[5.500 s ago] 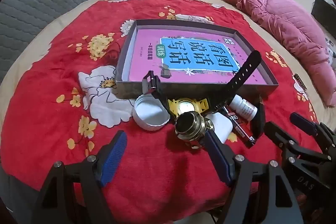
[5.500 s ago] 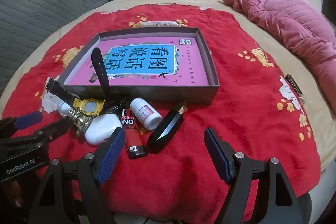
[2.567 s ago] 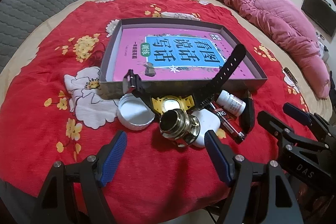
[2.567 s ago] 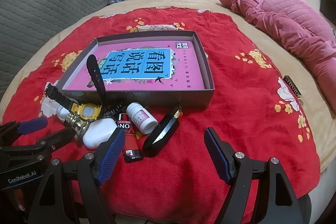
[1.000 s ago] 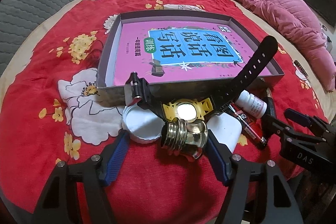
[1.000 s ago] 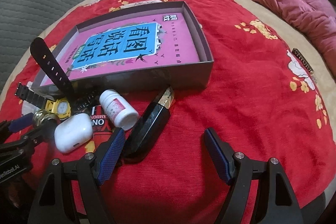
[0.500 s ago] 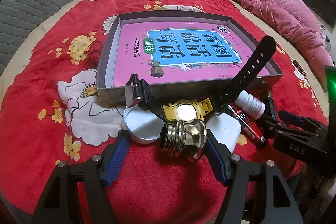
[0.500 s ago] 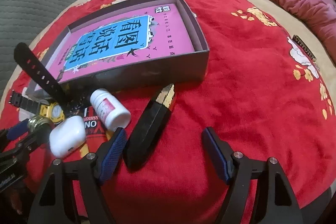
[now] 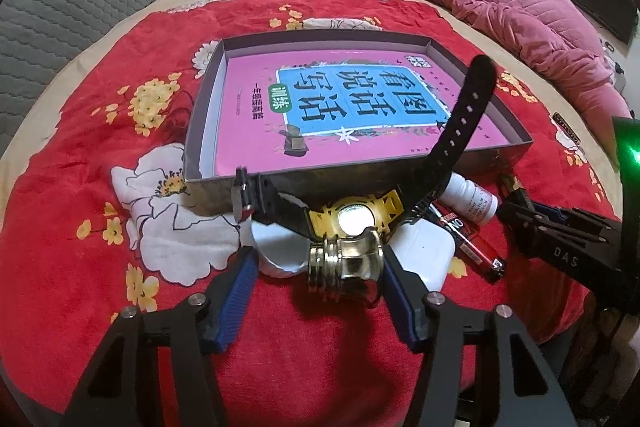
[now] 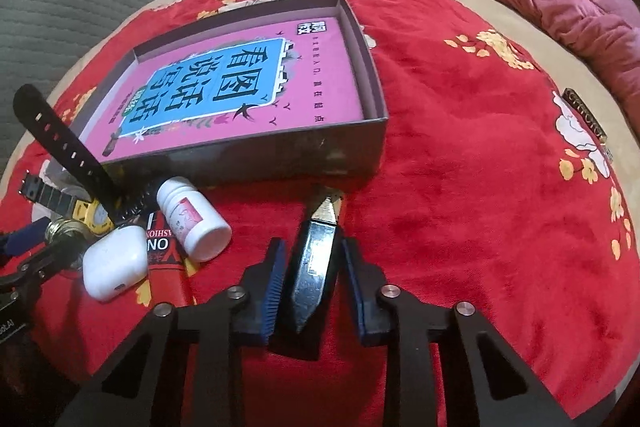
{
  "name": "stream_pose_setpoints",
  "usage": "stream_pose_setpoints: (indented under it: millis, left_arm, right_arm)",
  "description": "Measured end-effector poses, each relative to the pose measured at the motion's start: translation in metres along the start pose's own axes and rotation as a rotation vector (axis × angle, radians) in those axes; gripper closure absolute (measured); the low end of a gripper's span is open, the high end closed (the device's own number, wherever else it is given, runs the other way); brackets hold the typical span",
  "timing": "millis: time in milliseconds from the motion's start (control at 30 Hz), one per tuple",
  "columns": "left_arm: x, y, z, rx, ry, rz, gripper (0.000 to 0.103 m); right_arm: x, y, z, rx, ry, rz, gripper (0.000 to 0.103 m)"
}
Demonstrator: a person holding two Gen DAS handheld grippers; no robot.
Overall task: Organize rigid objects
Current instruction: 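Close left gripper on the metal cylinder while right gripper grips the black stick, then carry the black stick into the box with right gripper while left holds cylinder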
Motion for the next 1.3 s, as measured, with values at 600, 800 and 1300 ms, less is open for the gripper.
stream_pose_setpoints:
  millis: [600, 800, 1300]
  left_arm:
    - [-0.004, 0.019, -0.006, 0.018, -0.007, -0.080, 0.083]
    - [-0.001, 0.017, -0.008, 0.051, 0.008, -0.090, 0.094]
    - [-0.013, 0.011, -0.030, 0.138, -0.074, -0.136, 0.094]
  right_arm:
    - [-0.002, -0.003, -0.007, -0.028, -0.020, -0.003, 0.080]
    - [-0.003, -0.003, -0.010, -0.033, -0.028, -0.005, 0.080]
    - [-0.015, 0.006, -0.038, -0.118, -0.127, 0.007, 0.080]
Point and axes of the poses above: each gripper's, at about its wrist camera, not at the fingertips, and z roughly the way its jaws point, y to its left, x to its underside, the point moved 4 cm from there along z, roughly the way its jaws point, and after that the axes turned 13 degrees about -y, right-handed, at the moved point
